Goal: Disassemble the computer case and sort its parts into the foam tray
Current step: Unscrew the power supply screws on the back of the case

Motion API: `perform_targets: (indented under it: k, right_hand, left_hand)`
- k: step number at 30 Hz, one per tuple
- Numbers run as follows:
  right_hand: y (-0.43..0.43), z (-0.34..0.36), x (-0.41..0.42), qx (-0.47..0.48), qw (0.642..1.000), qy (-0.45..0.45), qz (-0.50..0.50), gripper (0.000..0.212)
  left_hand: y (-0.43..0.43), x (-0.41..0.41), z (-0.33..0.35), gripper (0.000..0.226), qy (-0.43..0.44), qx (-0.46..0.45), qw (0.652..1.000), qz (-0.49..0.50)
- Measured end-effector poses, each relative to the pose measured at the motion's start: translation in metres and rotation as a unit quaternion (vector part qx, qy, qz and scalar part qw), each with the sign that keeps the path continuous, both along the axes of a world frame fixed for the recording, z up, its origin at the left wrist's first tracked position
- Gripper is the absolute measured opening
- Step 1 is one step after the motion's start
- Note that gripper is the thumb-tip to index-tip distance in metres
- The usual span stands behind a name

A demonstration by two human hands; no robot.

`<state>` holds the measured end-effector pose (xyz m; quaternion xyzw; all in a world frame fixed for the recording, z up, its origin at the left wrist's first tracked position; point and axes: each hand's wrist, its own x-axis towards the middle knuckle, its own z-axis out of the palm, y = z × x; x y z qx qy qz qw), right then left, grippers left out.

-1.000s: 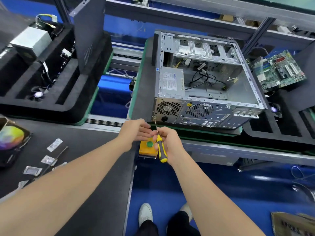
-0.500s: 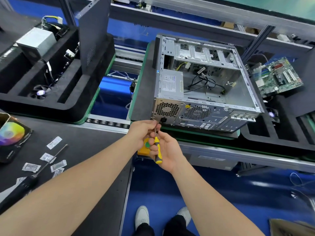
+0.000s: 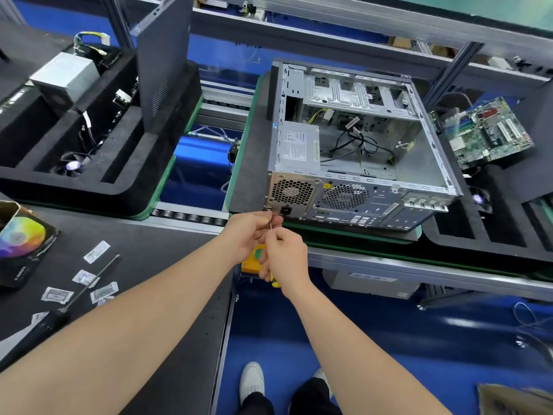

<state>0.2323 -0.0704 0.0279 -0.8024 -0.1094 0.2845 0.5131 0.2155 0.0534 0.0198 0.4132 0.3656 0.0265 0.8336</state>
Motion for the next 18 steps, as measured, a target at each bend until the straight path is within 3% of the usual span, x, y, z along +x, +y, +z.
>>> perform_targets:
  k: [2,4,6,10,13,15,16,18]
  right_hand:
    - [0.004,0.003,-0.003,-0.142,0.975,-0.169,0.032,0.028]
    - [0.008,0.001,-0.005,-0.255,0.923,-0.283,0.061,0.024]
    - [0.009,-0.003,-0.007,-0.285,0.904,-0.311,0.069,0.023]
    - [0.007,-0.008,-0.002,-0.23,0.923,-0.304,0.044,0.025]
    - [0.0,-0.009,0.005,-0.098,0.976,-0.191,0.034,0.031]
    - [-0.004,-0.008,0.01,0.01,1.0,-0.002,0.003,0.033]
    - [-0.005,-0.008,0.013,0.074,0.99,0.12,-0.026,0.034]
    - [-0.009,-0.01,0.016,0.192,0.922,0.331,-0.058,0.036]
  left_hand:
    - [0.0,0.001,-0.001,0.017,0.004,0.001,1.0,-0.009]
    - [0.001,0.001,-0.002,0.019,0.004,-0.003,1.0,-0.015]
    - [0.001,0.002,-0.003,0.023,0.0,-0.002,1.0,-0.015]
    - [0.001,0.002,-0.006,0.021,-0.004,0.017,1.0,-0.008]
    - [0.003,0.004,-0.006,0.019,-0.004,0.032,0.999,-0.015]
    - [0.005,0.005,-0.006,0.021,-0.009,0.022,1.0,-0.02]
    - [0.006,0.006,-0.006,0.022,-0.011,0.01,1.0,-0.02]
    - [0.007,0.007,-0.008,0.024,-0.013,-0.007,1.0,-0.021]
